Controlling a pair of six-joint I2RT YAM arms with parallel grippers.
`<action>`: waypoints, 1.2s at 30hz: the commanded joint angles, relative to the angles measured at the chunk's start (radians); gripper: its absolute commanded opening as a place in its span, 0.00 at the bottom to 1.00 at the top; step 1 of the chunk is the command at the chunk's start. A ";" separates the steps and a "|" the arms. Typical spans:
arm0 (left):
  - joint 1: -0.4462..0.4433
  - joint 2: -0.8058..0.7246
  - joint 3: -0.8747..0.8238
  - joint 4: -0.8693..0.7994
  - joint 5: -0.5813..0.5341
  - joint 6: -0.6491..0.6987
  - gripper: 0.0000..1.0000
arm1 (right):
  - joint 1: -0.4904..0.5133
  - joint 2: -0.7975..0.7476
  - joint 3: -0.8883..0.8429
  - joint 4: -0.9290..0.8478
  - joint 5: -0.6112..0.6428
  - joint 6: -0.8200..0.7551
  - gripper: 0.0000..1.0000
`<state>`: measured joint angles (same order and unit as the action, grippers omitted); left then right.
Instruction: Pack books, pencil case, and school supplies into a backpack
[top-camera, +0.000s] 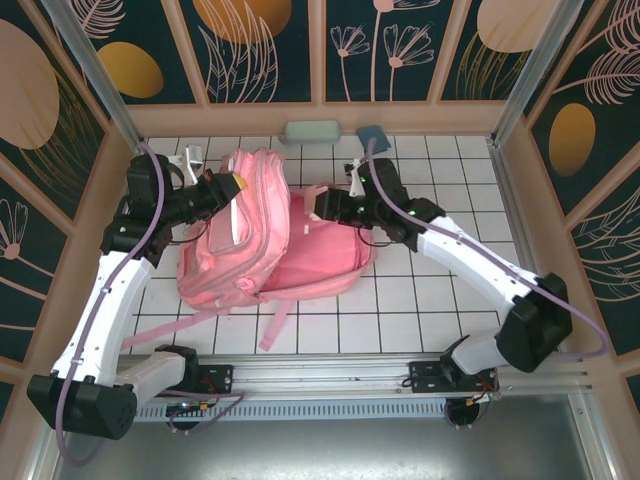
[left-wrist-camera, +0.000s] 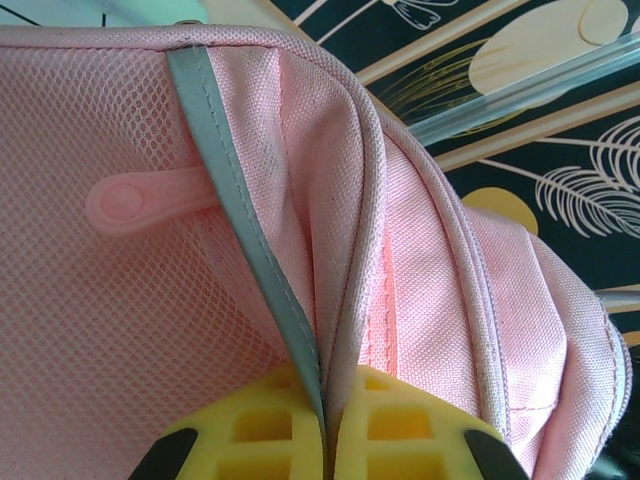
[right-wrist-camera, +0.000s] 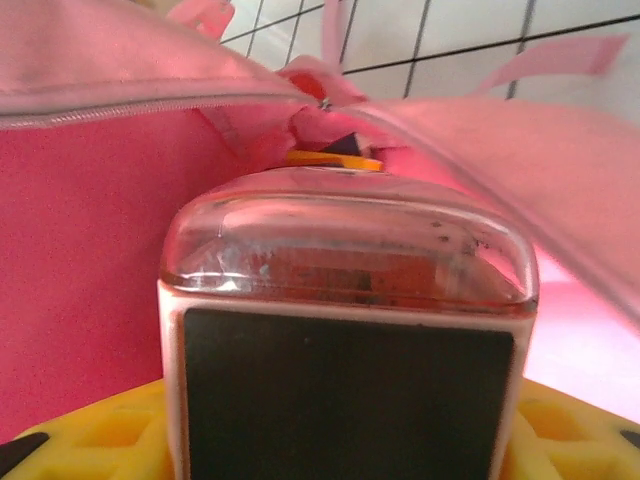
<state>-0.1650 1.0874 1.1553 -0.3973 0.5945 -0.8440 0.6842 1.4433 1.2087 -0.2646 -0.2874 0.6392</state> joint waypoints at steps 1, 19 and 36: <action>-0.009 -0.061 0.029 0.275 0.049 -0.037 0.00 | 0.037 0.080 0.026 0.258 -0.101 0.106 0.07; -0.008 -0.061 0.063 0.212 0.035 0.005 0.00 | 0.228 0.710 0.533 0.356 -0.213 0.334 0.20; -0.008 -0.077 0.041 0.195 0.026 0.016 0.00 | 0.260 1.018 0.925 0.147 -0.142 0.233 0.76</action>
<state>-0.1535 1.0805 1.1496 -0.3977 0.4927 -0.8547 0.9279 2.5072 2.1876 -0.0879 -0.4408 0.9371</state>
